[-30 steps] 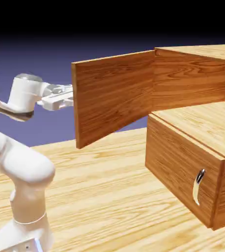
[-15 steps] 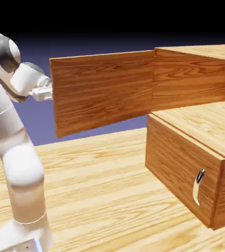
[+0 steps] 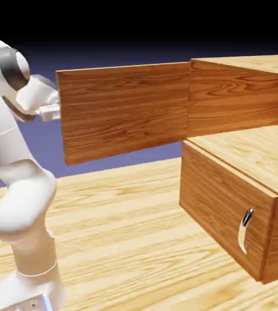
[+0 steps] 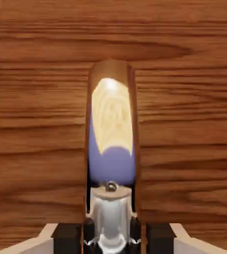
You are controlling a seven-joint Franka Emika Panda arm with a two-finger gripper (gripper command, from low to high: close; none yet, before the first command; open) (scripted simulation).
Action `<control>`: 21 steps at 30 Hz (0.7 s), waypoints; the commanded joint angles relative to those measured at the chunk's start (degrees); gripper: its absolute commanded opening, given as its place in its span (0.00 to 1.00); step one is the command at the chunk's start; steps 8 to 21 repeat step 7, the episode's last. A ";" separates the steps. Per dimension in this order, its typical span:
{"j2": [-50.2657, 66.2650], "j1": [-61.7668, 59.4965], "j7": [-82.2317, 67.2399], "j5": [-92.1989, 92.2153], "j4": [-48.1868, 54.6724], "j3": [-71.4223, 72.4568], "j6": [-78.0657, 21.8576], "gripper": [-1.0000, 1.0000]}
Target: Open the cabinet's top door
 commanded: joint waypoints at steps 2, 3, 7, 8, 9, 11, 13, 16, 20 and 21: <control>-3.44 -4.18 -2.17 1.33 2.63 2.57 0.06 0.00; -5.22 -6.25 -3.27 2.06 4.12 3.78 -0.05 0.00; -11.72 -13.60 -7.31 4.58 10.76 7.52 -1.57 0.00; -11.72 -13.60 -7.31 4.58 10.76 7.52 -1.57 0.00; -11.72 -13.60 -7.31 4.58 10.76 7.52 -1.57 0.00; -11.72 -13.60 -7.31 4.58 10.76 7.52 -1.57 0.00; -11.72 -13.60 -7.31 4.58 10.76 7.52 -1.57 0.00; -11.72 -13.60 -7.31 4.58 10.76 7.52 -1.57 0.00; -11.72 -13.60 -7.31 4.58 10.76 7.52 -1.57 0.00; -11.72 -13.60 -7.31 4.58 10.76 7.52 -1.57 0.00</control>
